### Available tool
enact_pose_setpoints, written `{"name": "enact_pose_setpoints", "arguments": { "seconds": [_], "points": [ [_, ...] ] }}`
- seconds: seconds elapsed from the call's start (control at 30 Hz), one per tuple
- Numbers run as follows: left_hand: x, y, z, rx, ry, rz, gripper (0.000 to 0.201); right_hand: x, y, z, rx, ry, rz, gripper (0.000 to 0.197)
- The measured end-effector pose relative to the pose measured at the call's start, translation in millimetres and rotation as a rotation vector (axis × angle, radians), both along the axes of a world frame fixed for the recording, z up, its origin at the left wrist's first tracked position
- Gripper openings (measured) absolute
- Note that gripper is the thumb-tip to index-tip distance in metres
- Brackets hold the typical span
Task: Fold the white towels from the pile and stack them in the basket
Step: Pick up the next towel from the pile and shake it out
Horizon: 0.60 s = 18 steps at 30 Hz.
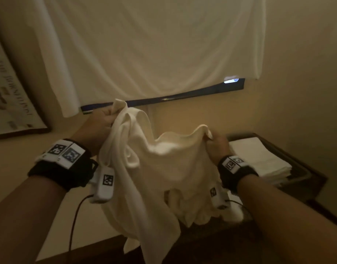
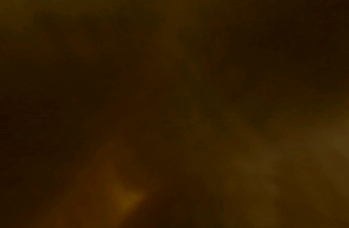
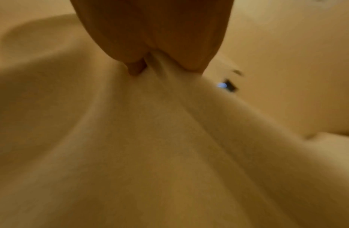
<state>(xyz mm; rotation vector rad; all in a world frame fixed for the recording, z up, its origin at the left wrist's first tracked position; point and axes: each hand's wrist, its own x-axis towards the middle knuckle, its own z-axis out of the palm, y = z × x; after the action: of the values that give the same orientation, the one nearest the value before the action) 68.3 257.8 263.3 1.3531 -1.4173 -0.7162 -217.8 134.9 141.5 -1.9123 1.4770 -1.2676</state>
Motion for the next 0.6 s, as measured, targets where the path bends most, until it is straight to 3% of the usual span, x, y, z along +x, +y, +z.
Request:
{"name": "enact_pose_setpoints", "arguments": {
  "seconds": [0.13,0.23,0.37,0.47,0.6],
  "points": [
    [-13,11,2,-0.049,0.047,-0.044,0.022,48,26,75,-0.302,0.064,0.219,0.024],
    [-17,17,9,-0.127,0.182,-0.091,0.029,74,46,122,-0.432,0.081,0.334,0.007],
    [-16,26,22,-0.22,0.264,-0.14,0.033,102,66,169,-0.51,0.028,0.404,0.023],
    [-9,35,33,-0.295,0.252,-0.112,0.025,116,80,181,-0.54,0.068,0.414,0.024],
    [11,49,36,-0.308,0.213,-0.055,0.02,132,100,152,-0.538,0.122,0.378,0.038]
  ]
}}
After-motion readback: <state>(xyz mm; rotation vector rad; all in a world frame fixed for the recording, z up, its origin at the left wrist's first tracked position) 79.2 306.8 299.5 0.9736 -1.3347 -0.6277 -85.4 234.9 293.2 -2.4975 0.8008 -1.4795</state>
